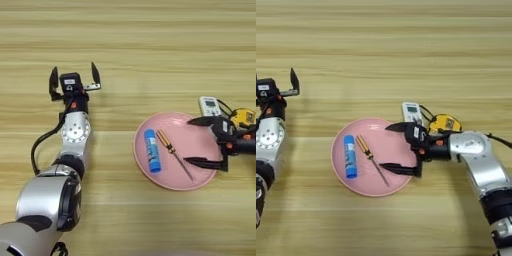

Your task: Move the objects on the table

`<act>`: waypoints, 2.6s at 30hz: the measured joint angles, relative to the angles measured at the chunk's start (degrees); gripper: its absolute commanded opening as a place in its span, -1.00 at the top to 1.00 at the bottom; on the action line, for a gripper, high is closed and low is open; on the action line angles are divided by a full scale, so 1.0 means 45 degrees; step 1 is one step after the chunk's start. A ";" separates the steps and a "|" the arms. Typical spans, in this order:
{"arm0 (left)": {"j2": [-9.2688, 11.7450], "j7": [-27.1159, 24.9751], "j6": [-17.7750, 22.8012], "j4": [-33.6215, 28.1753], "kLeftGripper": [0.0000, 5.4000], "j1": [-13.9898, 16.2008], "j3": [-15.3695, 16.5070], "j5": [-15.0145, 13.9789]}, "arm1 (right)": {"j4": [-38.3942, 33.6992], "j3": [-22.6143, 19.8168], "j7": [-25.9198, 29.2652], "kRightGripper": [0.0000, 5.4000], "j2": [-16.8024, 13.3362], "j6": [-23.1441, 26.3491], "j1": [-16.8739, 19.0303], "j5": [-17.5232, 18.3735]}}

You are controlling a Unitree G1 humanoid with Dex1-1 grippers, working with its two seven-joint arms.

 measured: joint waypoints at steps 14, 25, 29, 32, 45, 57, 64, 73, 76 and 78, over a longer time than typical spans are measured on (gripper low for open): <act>-0.0005 0.0052 0.0015 0.0001 -1.00 -0.0039 -0.0050 0.0022 | -0.0215 0.0888 -0.0051 -0.98 0.0112 0.0128 -0.0013 -0.0655; -0.0037 -0.0174 0.0016 0.0000 -1.00 -0.0038 -0.0156 0.0023 | -0.0229 0.1239 -0.0492 -0.98 0.0666 0.0633 -0.0137 -0.0942; -0.0100 -0.0210 0.0016 0.0000 -1.00 -0.0038 -0.0159 0.0022 | -0.0241 0.1335 -0.0629 -0.98 0.0791 0.0864 -0.0138 -0.0979; -0.0128 -0.0248 0.0014 -0.0001 -1.00 -0.0038 -0.0161 0.0023 | -0.0231 0.1405 -0.0684 -0.98 0.0978 0.0914 -0.0177 -0.1030; -0.0211 -0.0279 0.0007 -0.0003 -1.00 -0.0037 -0.0160 0.0023 | 0.0977 0.1446 -0.1823 -0.56 0.1606 0.1459 -0.1093 -0.1339; -0.0212 -0.0288 0.0006 -0.0003 -1.00 -0.0037 -0.0160 0.0023 | 0.1286 0.1474 -0.2023 -0.01 0.1666 0.1186 -0.1236 -0.1426; -0.0215 -0.0288 0.0006 -0.0003 -1.00 -0.0037 -0.0160 0.0023 | 0.1295 0.1474 -0.2026 0.30 0.1665 0.1155 -0.1236 -0.1487; -0.0219 -0.0288 -0.0004 -0.0004 -1.00 -0.0037 -0.0165 0.0025 | 0.1283 0.1470 -0.2025 0.67 0.1660 0.1178 -0.1234 -0.1522; -0.0220 -0.0288 -0.0010 -0.0005 -1.00 -0.0037 -0.0170 0.0024 | 0.1278 0.1466 -0.2024 0.68 0.1660 0.1203 -0.1235 -0.1523; -0.0220 -0.0290 -0.0013 -0.0006 -1.00 -0.0036 -0.0170 0.0023 | 0.1264 0.1440 -0.2022 0.68 0.1663 0.1327 -0.1235 -0.1504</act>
